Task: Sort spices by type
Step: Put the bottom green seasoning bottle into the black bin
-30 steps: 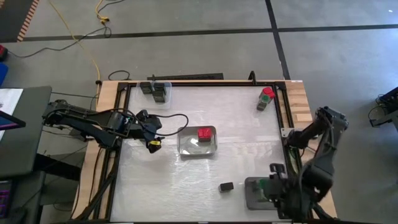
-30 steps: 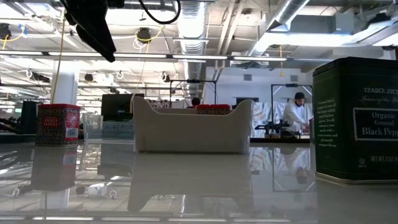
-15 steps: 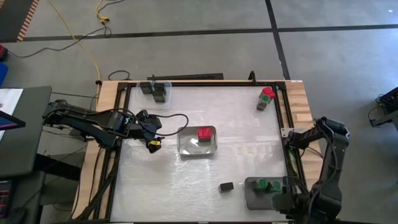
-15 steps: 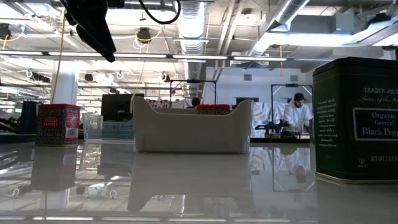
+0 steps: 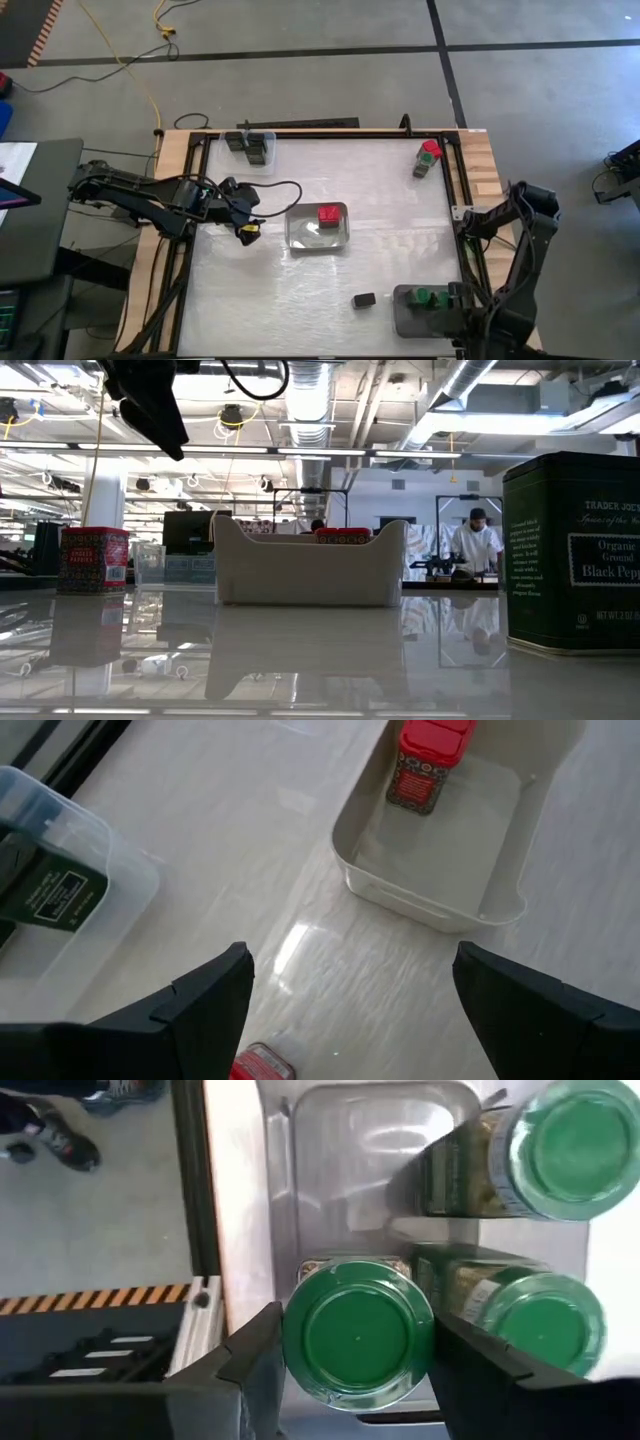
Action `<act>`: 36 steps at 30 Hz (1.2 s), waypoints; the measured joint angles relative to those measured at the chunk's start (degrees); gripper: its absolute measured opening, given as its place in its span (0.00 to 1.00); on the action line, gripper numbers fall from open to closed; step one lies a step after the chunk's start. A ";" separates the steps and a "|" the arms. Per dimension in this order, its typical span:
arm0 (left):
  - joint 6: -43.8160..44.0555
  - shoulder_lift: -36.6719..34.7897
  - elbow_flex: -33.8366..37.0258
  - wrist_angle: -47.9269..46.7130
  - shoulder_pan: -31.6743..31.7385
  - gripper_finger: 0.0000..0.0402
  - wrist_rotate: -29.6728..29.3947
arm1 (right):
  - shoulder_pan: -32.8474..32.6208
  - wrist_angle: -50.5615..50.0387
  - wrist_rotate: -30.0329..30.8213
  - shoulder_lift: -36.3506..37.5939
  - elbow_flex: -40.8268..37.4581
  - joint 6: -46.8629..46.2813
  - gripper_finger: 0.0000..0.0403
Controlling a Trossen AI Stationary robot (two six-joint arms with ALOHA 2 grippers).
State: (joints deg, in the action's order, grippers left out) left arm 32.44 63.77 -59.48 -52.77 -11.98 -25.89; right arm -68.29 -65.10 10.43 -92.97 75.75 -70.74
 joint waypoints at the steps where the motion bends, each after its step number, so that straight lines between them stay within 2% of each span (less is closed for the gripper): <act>1: 0.14 0.00 0.01 0.00 0.01 0.81 0.00 | -0.01 0.57 0.04 0.46 -0.50 0.35 0.56; 7: 0.22 0.00 0.00 0.00 0.01 0.81 0.00 | -1.30 2.14 0.29 2.19 -3.51 0.64 0.56; 13: 0.40 0.00 0.00 0.02 0.01 0.81 -0.02 | -2.75 8.09 0.29 2.27 -6.87 0.39 0.56; 36: -0.27 0.00 0.00 0.71 0.01 0.81 -1.63 | -2.42 5.76 1.56 2.29 -6.80 0.07 0.60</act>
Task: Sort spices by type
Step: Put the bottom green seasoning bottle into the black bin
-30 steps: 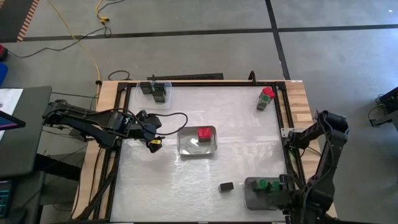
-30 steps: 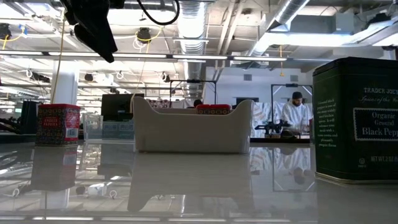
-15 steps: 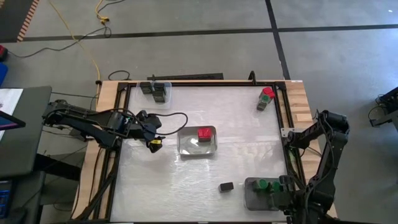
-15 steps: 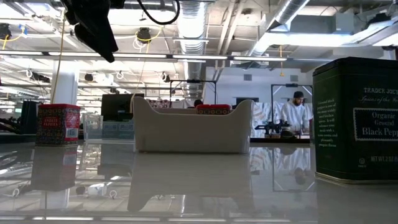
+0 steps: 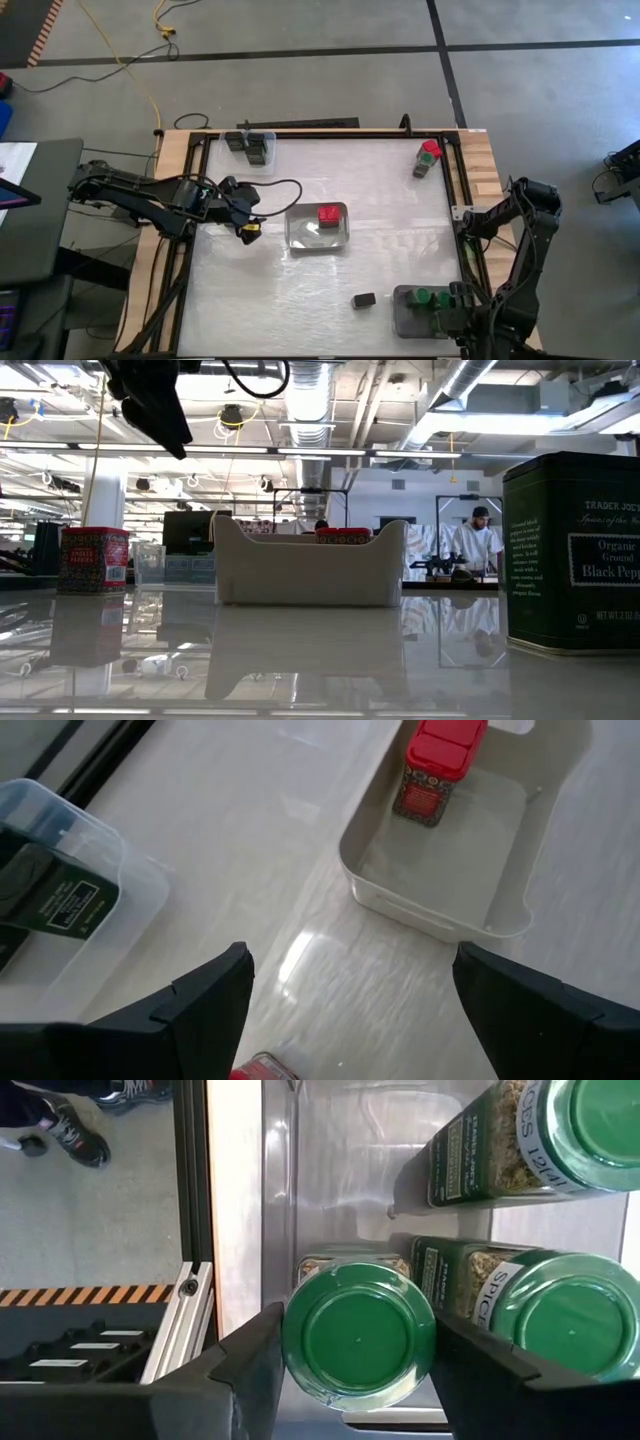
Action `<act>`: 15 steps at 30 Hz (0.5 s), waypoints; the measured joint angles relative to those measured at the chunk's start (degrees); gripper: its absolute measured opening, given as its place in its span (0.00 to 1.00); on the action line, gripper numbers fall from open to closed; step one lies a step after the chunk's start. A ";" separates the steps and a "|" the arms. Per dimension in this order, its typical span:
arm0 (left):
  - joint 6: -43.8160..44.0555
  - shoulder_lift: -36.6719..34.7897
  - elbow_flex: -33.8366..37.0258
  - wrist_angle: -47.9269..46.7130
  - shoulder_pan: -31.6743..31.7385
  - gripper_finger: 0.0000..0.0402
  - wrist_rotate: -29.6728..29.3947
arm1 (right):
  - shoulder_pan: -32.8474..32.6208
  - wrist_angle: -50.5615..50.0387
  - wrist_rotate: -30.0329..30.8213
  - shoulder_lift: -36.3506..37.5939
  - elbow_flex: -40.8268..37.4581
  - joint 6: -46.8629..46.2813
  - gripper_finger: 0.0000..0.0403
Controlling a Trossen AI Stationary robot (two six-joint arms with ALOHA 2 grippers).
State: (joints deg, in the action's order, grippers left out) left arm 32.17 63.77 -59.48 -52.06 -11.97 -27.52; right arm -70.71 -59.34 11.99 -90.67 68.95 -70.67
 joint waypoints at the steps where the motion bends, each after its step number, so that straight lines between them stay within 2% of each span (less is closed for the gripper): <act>1: -0.03 0.00 0.01 0.20 -0.01 0.81 -0.01 | 0.12 -0.22 -0.04 0.00 0.12 0.02 0.60; 7: -1.32 0.00 0.01 0.84 0.00 0.81 -0.14 | 0.47 -1.46 -0.13 0.00 1.07 4.78 0.61; 15: -1.32 0.00 0.01 0.84 -0.01 0.81 -0.16 | 0.23 -1.04 -0.35 0.00 1.07 3.19 0.61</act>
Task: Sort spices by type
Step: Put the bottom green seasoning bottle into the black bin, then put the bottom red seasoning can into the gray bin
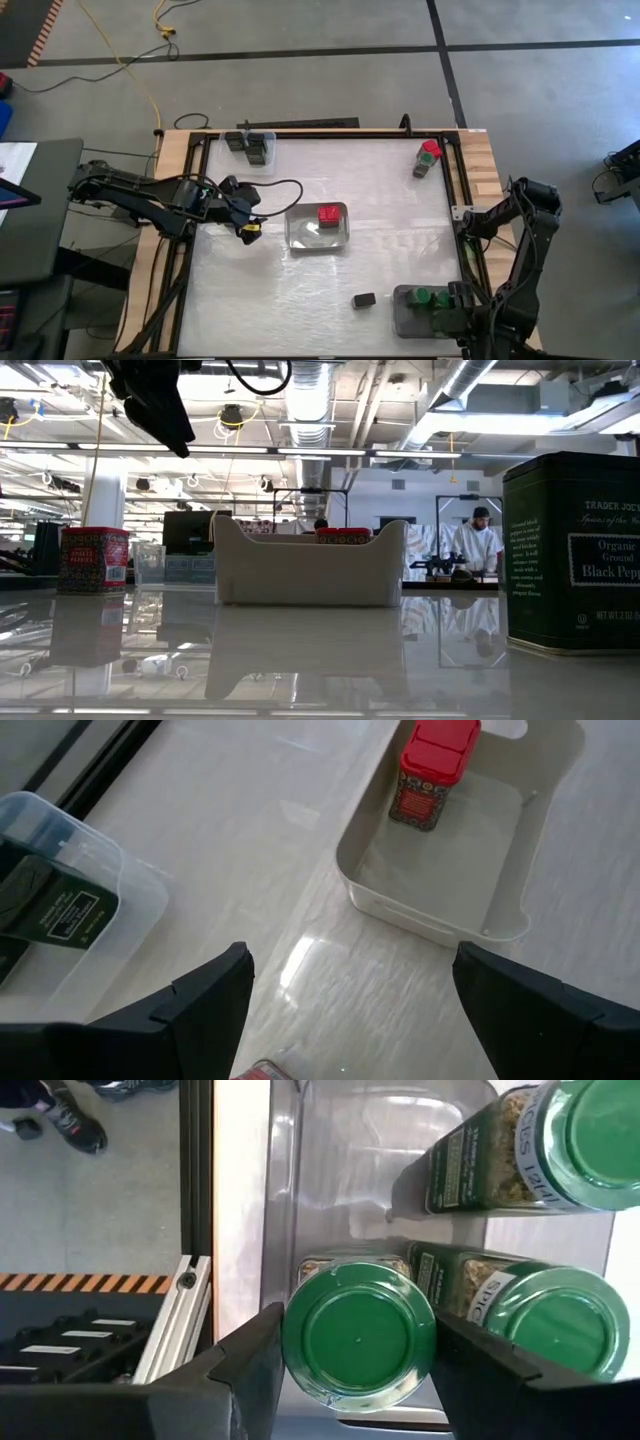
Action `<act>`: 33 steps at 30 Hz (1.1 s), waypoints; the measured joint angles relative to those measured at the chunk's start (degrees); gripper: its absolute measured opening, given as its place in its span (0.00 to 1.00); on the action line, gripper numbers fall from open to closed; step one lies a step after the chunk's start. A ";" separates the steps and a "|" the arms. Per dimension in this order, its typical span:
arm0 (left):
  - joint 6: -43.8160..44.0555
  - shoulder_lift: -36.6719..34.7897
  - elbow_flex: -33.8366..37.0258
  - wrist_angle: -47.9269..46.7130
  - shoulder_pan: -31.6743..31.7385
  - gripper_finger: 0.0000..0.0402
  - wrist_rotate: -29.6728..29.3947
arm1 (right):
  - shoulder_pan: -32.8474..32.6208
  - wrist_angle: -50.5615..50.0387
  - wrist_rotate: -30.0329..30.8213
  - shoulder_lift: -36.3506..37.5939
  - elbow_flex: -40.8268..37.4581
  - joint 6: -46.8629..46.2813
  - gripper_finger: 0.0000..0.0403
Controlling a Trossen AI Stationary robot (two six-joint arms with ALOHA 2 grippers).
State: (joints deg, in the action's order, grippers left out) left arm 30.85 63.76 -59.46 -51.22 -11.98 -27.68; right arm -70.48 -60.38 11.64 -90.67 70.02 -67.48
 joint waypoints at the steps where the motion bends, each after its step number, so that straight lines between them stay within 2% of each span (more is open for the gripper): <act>1: 0.00 0.00 -0.01 0.02 0.00 0.81 0.00 | 0.00 0.05 0.00 0.00 0.00 0.00 0.61; 8: 0.00 0.00 -0.01 1.09 0.01 0.81 0.00 | 0.13 0.45 -0.04 0.00 0.07 -0.85 0.62; 21: 0.24 0.00 -0.01 1.07 -0.01 0.81 0.02 | 0.13 -0.16 -0.17 0.09 0.81 -2.76 0.79; 25: 0.28 0.00 0.00 1.12 0.01 0.81 0.02 | 0.64 -5.36 -0.17 0.09 5.10 -2.14 0.80; 30: 0.09 0.00 0.00 1.93 0.01 0.81 0.04 | 2.58 -14.63 -0.15 0.09 14.26 -2.14 0.80; 33: 0.35 0.00 0.00 2.28 0.01 0.81 0.05 | 4.73 -16.27 0.43 0.09 19.36 -3.63 0.80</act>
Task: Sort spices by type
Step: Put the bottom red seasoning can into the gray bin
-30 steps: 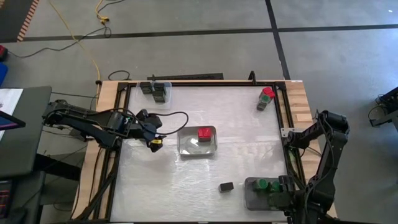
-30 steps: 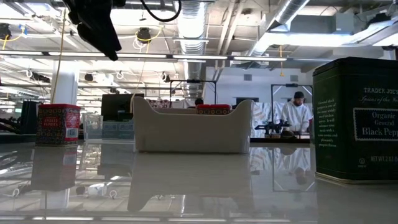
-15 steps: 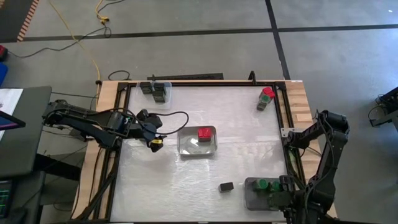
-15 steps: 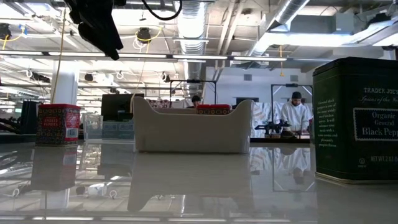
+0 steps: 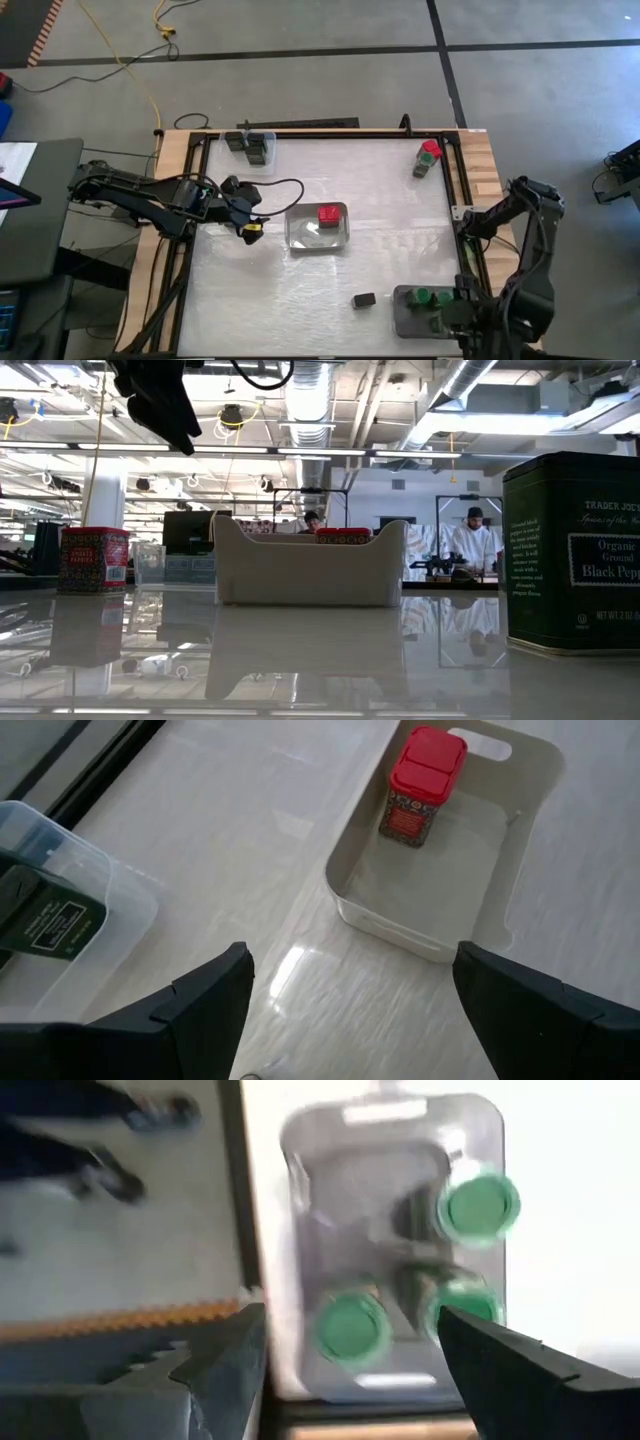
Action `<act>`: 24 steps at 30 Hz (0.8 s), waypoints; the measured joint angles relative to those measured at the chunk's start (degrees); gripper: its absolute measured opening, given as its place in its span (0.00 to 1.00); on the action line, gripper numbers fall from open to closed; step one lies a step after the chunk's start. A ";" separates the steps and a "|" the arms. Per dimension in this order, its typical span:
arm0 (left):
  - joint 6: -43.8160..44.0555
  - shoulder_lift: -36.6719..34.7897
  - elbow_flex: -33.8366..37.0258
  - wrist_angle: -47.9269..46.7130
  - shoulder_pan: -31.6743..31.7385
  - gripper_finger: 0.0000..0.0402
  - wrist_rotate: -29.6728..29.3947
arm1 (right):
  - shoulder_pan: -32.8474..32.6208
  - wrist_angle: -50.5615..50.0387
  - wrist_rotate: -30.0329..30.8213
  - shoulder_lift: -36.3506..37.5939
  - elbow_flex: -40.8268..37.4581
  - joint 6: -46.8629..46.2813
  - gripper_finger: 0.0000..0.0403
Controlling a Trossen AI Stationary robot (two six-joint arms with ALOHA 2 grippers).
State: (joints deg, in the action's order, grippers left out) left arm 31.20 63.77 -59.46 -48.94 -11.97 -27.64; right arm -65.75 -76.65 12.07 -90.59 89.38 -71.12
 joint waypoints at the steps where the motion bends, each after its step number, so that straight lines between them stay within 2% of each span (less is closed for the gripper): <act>1: 0.00 0.00 -0.02 0.04 -0.01 0.81 0.01 | 0.81 0.35 0.25 0.00 1.27 -0.92 0.80; 4: 0.09 0.00 0.00 0.04 -0.02 0.81 0.06 | 3.64 2.60 1.36 0.00 3.81 -1.93 0.80; 8: 0.38 0.00 -0.01 0.02 0.00 0.81 0.11 | 8.09 5.96 3.77 -0.15 4.46 6.24 0.80; 15: 3.93 0.00 -0.01 -0.14 -0.01 0.81 2.05 | 17.68 6.61 23.71 -0.59 2.37 -7.43 0.78; 18: 2.64 -0.01 0.00 -1.14 -0.01 0.81 3.86 | 21.97 8.30 30.21 -0.63 0.74 -9.27 0.78; 24: 1.69 -0.50 -0.02 -10.60 0.06 0.81 3.84 | 30.37 12.14 32.07 -0.63 -0.49 -4.70 0.77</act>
State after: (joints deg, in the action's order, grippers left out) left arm 32.89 63.27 -59.48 -59.54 -11.91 -23.80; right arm -35.38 -64.50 44.14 -91.21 88.89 -75.82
